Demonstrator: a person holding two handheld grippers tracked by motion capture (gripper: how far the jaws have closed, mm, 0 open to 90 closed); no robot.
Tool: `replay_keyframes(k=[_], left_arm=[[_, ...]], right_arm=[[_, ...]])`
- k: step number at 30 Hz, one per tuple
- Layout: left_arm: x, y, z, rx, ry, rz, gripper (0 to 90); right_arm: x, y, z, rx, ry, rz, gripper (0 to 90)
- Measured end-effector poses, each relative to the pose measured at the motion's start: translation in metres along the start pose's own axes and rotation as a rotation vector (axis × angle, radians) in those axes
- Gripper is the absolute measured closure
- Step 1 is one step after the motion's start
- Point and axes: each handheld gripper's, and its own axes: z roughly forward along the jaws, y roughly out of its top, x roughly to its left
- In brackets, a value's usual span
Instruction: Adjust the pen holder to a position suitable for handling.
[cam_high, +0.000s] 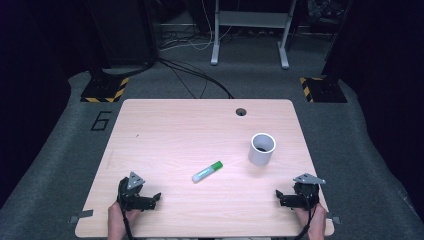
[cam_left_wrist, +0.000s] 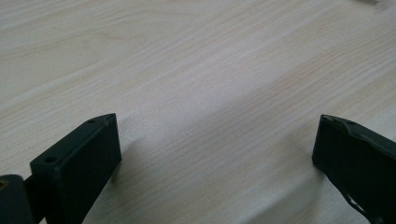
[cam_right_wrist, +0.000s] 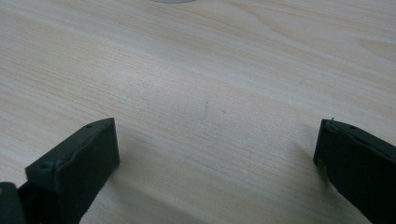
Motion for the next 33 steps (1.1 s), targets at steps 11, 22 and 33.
replay_keyframes(k=[11, 22, 33], left_arm=[[0.000, 0.000, 0.000, -0.001, 0.001, -0.001, 1.3], [0.000, 0.000, 0.000, -0.002, 0.001, -0.002, 1.2], [0.001, 0.000, 0.000, 0.007, 0.000, 0.011, 1.2]], right_arm=[[0.000, 0.002, 0.001, 0.010, 0.000, 0.001, 0.0], [-0.006, 0.007, -0.003, 0.014, 0.016, 0.040, 0.1], [0.001, 0.026, -0.013, 0.008, 0.031, 0.027, 0.0]])
